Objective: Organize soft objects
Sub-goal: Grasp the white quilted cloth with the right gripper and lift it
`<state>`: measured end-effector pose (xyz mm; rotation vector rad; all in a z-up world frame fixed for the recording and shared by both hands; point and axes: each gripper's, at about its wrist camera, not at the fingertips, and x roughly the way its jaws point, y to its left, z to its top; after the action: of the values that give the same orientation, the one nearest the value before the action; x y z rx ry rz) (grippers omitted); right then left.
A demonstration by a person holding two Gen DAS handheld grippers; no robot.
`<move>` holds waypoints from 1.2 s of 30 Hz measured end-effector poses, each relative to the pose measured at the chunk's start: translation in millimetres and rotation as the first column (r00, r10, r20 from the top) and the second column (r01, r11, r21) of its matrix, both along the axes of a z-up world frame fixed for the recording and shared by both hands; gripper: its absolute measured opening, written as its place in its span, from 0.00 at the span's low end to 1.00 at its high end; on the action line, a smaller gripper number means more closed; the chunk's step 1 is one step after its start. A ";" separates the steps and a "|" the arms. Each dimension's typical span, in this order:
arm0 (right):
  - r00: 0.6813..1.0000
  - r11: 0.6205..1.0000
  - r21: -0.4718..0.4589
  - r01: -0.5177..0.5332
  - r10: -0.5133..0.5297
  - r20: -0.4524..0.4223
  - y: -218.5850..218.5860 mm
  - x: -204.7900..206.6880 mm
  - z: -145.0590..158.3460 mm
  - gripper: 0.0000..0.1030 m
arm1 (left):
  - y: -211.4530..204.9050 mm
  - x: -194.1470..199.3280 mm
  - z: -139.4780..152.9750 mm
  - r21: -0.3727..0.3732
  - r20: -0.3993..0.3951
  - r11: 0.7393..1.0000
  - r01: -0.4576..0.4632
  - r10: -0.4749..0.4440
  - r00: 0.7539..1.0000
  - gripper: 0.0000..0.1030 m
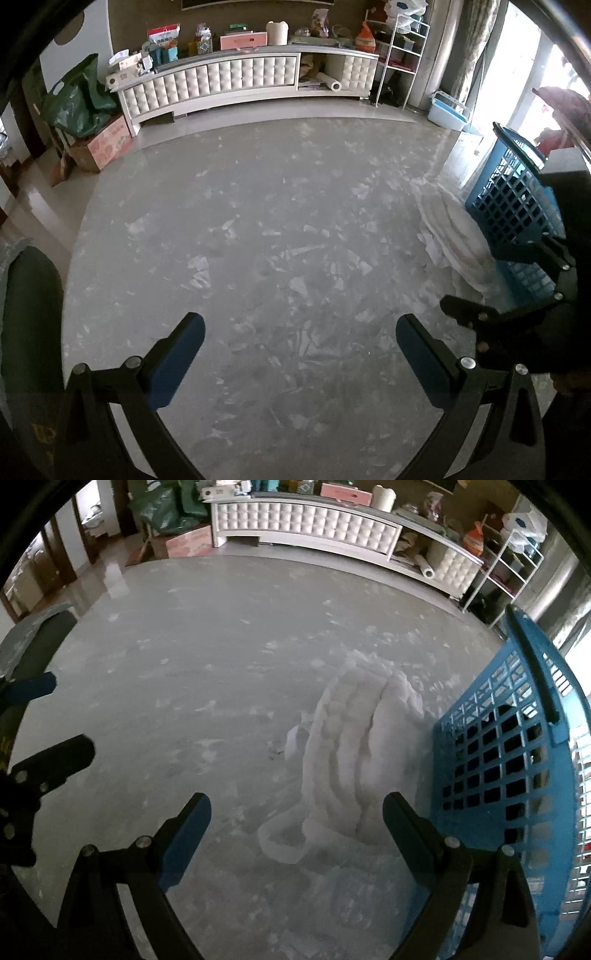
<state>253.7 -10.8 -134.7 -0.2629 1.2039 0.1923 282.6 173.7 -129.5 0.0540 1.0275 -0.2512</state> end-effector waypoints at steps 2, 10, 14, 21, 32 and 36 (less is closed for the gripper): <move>1.000 1.000 -0.011 0.010 -0.010 -0.013 0.2 3.7 -5.9 0.83 | 0.0 1.3 -4.8 -0.002 -0.006 1.000 -0.001 0.001 1.000 1.00; 0.998 0.997 -0.059 0.054 -0.056 -0.027 -7.5 15.4 -16.1 0.64 | 2.6 4.7 -21.5 -0.019 -0.032 1.000 -0.013 0.013 0.999 1.00; 0.998 0.996 -0.070 0.060 -0.062 -0.024 -8.7 17.1 -18.4 0.58 | 3.8 3.2 -19.6 -0.026 -0.027 1.000 -0.008 0.007 1.000 1.00; 0.997 0.991 -0.113 0.069 -0.070 -0.008 -13.2 8.0 -19.4 0.27 | -1.2 -4.5 -15.8 -0.068 -0.035 0.997 0.044 -0.047 0.998 1.00; 0.998 0.997 -0.060 0.052 -0.050 0.030 -18.1 -17.5 -7.8 0.11 | -6.3 -12.3 0.1 -0.057 0.023 0.996 0.073 -0.072 0.997 1.00; 0.999 0.999 -0.042 0.029 -0.028 0.037 -8.9 -33.4 6.0 0.11 | -6.7 -14.2 5.6 -0.065 0.024 0.996 0.067 -0.066 0.998 1.00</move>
<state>220.4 -19.7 -128.8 -0.2853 1.1762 0.1366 268.3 167.0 -123.9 0.0311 0.9957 -0.3442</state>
